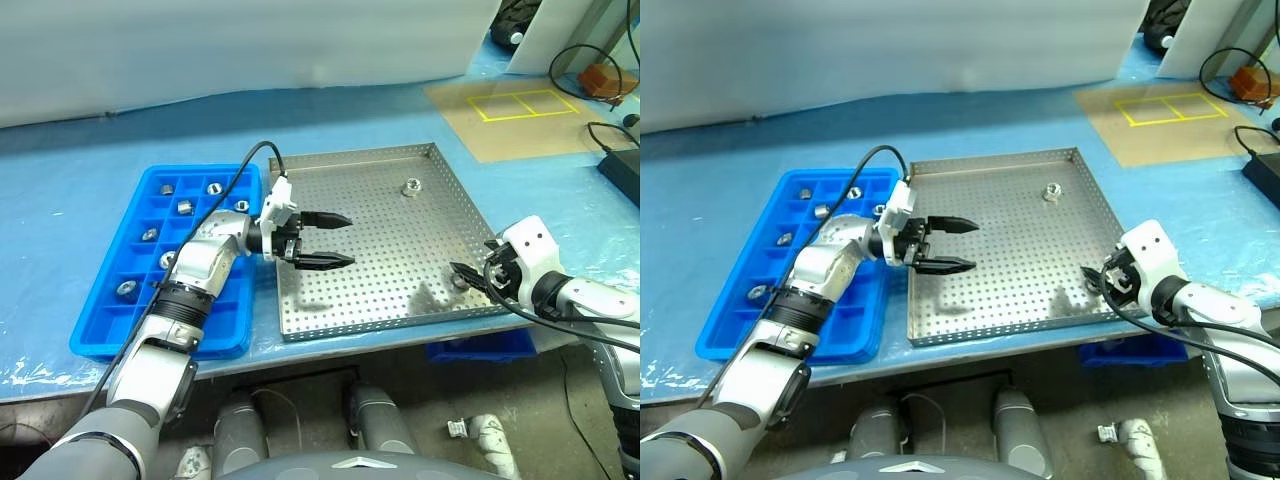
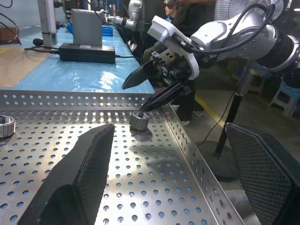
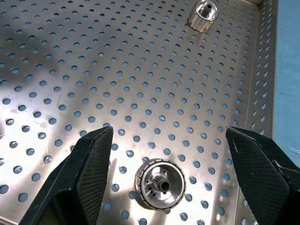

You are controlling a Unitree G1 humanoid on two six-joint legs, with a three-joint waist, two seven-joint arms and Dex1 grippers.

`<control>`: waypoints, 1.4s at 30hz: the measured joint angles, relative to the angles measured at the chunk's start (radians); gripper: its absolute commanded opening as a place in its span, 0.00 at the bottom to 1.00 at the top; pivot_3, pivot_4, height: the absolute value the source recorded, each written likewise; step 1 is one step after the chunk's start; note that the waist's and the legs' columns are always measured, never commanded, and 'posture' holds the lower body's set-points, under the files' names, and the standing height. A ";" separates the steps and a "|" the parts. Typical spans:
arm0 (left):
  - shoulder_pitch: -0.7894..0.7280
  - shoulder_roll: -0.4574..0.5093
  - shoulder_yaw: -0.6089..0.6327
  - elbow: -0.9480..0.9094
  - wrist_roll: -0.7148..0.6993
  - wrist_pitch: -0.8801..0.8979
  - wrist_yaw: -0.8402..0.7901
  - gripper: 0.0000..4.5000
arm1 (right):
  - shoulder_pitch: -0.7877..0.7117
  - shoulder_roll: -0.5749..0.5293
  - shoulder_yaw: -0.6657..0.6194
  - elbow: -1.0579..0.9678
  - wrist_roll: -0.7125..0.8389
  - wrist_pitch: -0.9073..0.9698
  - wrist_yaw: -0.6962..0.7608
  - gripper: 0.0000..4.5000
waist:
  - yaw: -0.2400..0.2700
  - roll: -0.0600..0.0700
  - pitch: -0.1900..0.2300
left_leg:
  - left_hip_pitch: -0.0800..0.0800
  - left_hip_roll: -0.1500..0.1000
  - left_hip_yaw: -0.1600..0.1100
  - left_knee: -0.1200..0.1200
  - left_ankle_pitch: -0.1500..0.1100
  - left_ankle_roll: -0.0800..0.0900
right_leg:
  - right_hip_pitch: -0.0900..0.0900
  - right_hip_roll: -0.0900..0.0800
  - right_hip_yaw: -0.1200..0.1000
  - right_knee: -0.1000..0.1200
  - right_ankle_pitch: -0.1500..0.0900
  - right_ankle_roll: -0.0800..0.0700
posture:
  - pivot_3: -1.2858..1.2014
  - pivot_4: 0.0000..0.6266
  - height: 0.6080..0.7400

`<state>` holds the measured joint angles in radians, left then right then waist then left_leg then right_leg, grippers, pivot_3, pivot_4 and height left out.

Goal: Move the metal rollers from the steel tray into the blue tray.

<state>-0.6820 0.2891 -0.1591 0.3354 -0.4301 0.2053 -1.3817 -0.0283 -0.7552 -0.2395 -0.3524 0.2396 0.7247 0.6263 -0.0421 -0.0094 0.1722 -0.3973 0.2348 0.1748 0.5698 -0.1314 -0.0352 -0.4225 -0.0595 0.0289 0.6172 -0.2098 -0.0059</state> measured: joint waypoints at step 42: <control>0.069 0.067 0.013 -0.078 -0.003 0.023 0.066 0.89 | -0.027 -0.029 0.086 0.208 -0.064 -0.096 0.041 0.38 | 0.005 0.001 0.000 | -0.004 0.002 0.000 -0.007 -0.002 -0.001 | 0.000 0.000 0.000 -0.010 0.004 -0.007 | 0.35 0.24 1.00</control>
<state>-0.6130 0.3558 -0.1464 0.2571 -0.4328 0.2280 -1.3156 -0.0556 -0.7845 -0.1531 -0.1443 0.1753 0.6289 0.6669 -0.0369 -0.0082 0.1718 -0.4010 0.2365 0.1748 0.5625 -0.1330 -0.0358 -0.4225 -0.0596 0.0289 0.6069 -0.2056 -0.0129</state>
